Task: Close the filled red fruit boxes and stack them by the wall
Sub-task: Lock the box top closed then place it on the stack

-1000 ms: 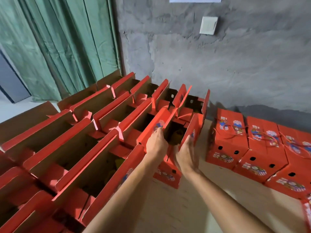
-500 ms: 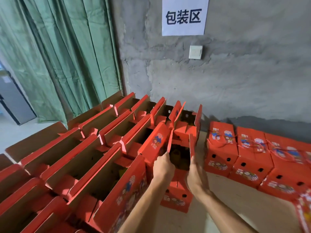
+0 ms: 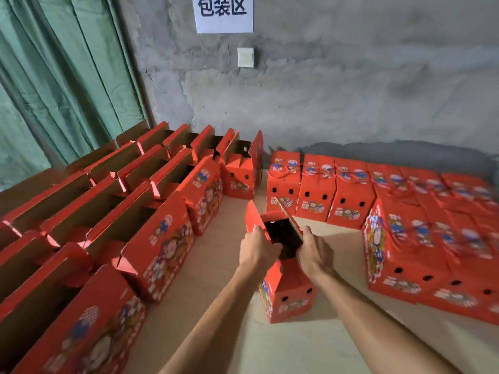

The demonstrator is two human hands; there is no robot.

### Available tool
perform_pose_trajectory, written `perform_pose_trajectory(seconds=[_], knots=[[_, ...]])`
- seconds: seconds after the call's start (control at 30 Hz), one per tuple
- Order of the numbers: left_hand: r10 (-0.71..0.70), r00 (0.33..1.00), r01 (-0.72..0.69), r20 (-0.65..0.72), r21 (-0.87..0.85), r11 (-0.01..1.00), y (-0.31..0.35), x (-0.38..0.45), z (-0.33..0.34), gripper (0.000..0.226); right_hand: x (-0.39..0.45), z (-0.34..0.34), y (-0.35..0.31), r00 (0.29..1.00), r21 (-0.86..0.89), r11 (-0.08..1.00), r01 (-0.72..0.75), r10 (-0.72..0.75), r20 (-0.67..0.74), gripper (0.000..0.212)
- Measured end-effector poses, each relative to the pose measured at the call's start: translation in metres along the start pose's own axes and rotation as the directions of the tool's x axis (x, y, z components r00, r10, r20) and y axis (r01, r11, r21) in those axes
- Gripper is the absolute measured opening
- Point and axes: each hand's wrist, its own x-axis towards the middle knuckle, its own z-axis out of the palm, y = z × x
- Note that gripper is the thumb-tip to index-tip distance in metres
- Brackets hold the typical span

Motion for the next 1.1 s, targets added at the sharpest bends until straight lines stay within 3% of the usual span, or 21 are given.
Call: perform_pose_trajectory(seconds=[0.07,0.13,0.2,0.3,0.4,0.53,0.63,0.7,0.77,0.83,0.93,1.0,1.1], knots=[[0.083,0.99,-0.085,0.113,0.016,0.996,0.021,-0.031,0.022,0.053,-0.014,-0.015,0.029,1.0,-0.006,1.0,-0.018,0.018,-0.012,0.035],[0.158,0.962,-0.168,0.223,0.028,0.985,0.043,-0.065,0.047,0.041,-0.026,-0.03,0.056,0.999,-0.025,0.999,-0.03,0.03,-0.017,0.034],[0.187,0.943,-0.208,0.274,0.047,0.977,0.066,-0.099,0.069,0.026,-0.036,-0.043,0.078,1.0,-0.131,0.991,-0.013,0.011,-0.012,0.038],[0.252,0.906,-0.303,0.34,0.104,0.947,0.096,-0.139,0.093,0.022,-0.049,-0.056,0.11,1.0,-0.193,0.981,0.014,-0.014,-0.001,0.039],[0.331,0.841,-0.472,0.428,0.282,0.836,0.114,-0.164,0.109,0.026,-0.064,-0.061,0.14,0.999,-0.164,0.986,0.026,-0.03,-0.023,0.037],[0.399,0.73,-0.652,0.555,0.391,0.65,0.117,-0.193,0.129,0.031,-0.082,-0.056,0.162,0.984,-0.16,0.983,0.092,-0.114,-0.139,0.036],[0.454,0.739,-0.66,0.497,0.404,0.633,0.11,-0.198,0.136,0.035,-0.084,-0.052,0.167,0.966,-0.236,0.953,0.19,-0.225,-0.13,0.04],[0.417,0.782,-0.591,0.464,0.335,0.734,0.101,-0.194,0.133,0.04,-0.086,-0.046,0.162,0.959,-0.31,0.92,0.24,-0.275,-0.073,0.051],[0.33,0.792,-0.506,0.513,0.25,0.826,0.089,-0.184,0.129,0.038,-0.092,-0.039,0.153,0.942,-0.289,0.91,0.296,-0.329,-0.072,0.061],[0.245,0.763,-0.457,0.598,0.232,0.859,0.078,-0.173,0.123,0.034,-0.103,-0.034,0.145,0.925,-0.173,0.924,0.341,-0.363,-0.113,0.058],[0.133,0.701,-0.393,0.701,0.224,0.892,0.061,-0.16,0.121,0.039,-0.125,-0.029,0.133,0.941,0.131,0.947,0.292,-0.259,-0.217,0.039],[0.043,0.682,-0.392,0.73,0.316,0.864,0.046,-0.153,0.119,0.043,-0.139,-0.022,0.116,0.943,0.232,0.929,0.287,-0.231,-0.238,0.029],[0.055,0.695,-0.57,0.717,0.503,0.65,0.025,-0.139,0.115,0.05,-0.157,-0.006,0.091,0.974,0.185,0.957,0.225,-0.215,-0.071,0.021]])
